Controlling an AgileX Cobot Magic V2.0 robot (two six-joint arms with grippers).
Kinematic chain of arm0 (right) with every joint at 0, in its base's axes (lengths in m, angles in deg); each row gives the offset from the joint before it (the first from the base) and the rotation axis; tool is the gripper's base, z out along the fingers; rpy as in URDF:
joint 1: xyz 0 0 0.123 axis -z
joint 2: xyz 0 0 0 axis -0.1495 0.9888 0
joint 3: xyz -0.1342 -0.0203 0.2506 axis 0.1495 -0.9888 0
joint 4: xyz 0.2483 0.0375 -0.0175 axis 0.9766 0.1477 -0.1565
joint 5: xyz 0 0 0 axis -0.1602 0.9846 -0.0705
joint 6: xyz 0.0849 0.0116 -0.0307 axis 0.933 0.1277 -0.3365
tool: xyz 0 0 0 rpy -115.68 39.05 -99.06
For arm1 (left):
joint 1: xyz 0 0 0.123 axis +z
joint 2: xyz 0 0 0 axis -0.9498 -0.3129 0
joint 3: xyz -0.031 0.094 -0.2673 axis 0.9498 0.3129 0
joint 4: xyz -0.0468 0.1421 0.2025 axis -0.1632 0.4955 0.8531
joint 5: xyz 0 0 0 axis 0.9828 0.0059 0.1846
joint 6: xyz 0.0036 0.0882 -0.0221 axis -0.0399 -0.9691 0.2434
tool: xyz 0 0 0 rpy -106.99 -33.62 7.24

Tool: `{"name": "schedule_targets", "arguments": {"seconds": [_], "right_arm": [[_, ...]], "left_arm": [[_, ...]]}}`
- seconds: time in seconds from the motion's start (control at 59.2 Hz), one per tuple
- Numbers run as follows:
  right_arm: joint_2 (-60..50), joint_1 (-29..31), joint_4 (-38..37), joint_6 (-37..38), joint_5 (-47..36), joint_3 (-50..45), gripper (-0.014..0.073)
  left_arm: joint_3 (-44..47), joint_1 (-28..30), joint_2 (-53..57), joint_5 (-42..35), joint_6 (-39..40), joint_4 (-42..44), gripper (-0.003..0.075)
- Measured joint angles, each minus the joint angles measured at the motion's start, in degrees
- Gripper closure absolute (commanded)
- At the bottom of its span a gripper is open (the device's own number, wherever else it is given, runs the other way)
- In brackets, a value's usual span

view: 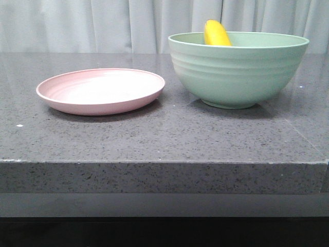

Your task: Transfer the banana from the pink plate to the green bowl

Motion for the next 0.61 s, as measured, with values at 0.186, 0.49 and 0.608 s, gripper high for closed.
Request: {"name": "schedule_targets", "arguments": {"seconds": [0.186, 0.49, 0.608], "right_arm": [[0.0, -0.7, -0.1, 0.1, -1.0, -1.0, 0.0662], [0.0, -1.0, 3.2, -5.5, -1.0, -1.0, 0.0662], [0.0, -0.9, 3.6, -6.0, -2.3, -1.0, 0.0662]], "left_arm": [[0.0, 0.0, 0.0, 0.0, 0.0, 0.0, 0.0741], [0.0, 0.0, 0.0, 0.0, 0.0, 0.0, 0.0741], [0.0, 0.0, 0.0, 0.0, 0.0, 0.0, 0.0741]]}}
